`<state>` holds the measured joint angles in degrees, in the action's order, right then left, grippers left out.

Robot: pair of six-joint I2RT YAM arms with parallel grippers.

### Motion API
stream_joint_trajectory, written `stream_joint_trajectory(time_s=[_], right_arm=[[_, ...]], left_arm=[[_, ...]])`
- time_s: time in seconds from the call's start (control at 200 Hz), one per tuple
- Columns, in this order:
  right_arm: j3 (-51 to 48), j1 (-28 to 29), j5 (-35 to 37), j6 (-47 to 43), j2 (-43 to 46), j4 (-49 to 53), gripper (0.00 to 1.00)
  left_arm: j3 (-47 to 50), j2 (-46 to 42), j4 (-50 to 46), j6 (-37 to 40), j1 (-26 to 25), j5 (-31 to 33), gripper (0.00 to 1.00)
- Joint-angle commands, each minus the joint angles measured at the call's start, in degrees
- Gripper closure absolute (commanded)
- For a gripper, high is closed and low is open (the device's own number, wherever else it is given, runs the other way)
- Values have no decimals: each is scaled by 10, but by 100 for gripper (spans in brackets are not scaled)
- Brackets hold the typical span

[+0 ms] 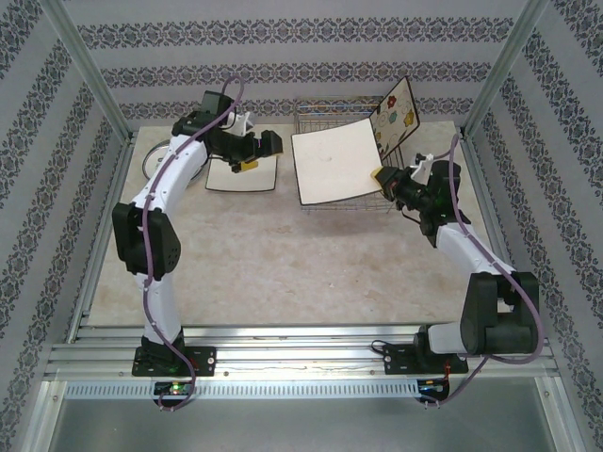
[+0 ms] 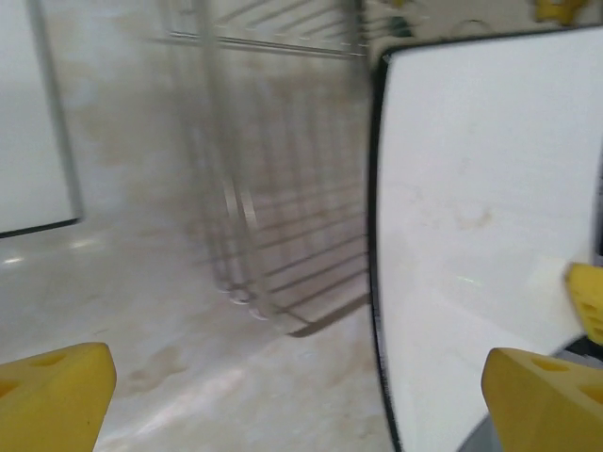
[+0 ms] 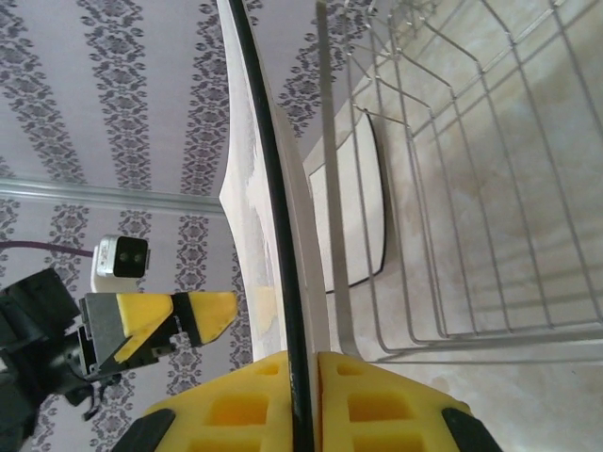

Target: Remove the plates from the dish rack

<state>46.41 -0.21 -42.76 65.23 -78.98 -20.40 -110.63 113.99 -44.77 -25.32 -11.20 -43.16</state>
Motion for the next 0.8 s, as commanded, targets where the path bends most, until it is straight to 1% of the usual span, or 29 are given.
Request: stream_joint_trajectory(time_s=[0.0, 0.09, 0.155, 0.25, 0.35, 0.435, 0.515, 0.57, 0.625, 0.675, 0.729, 0.794], right_arm=[[57, 12, -47, 0, 4, -112, 100], [77, 17, -55, 1, -14, -111, 100], [93, 22, -58, 0, -28, -110, 100], [114, 30, -53, 0, -46, -111, 100], [143, 41, -55, 5, -74, -113, 100], [165, 51, -58, 9, -96, -116, 100], [183, 57, -58, 17, -113, -124, 100], [193, 61, -58, 23, -123, -130, 100], [205, 65, -59, 27, -132, -130, 100], [214, 67, -61, 29, -139, -132, 100], [223, 72, -61, 31, -148, -133, 100], [232, 76, -64, 38, -157, -136, 100]], left_arm=[[81, -32, 193, -96, -7, -124, 0], [137, -48, 281, -142, -7, -144, 0], [157, -52, 319, -160, -7, -151, 1], [177, -50, 391, -207, -7, -169, 6], [194, -52, 457, -245, -7, -171, 11], [203, -45, 507, -276, -7, -176, 19], [209, -39, 542, -300, -7, -185, 32], [214, -37, 552, -306, -7, -186, 36], [219, -37, 555, -307, -7, -187, 44], [227, -39, 564, -311, -7, -186, 47], [232, -39, 574, -317, -7, -186, 58], [233, -38, 579, -321, -7, -186, 60]])
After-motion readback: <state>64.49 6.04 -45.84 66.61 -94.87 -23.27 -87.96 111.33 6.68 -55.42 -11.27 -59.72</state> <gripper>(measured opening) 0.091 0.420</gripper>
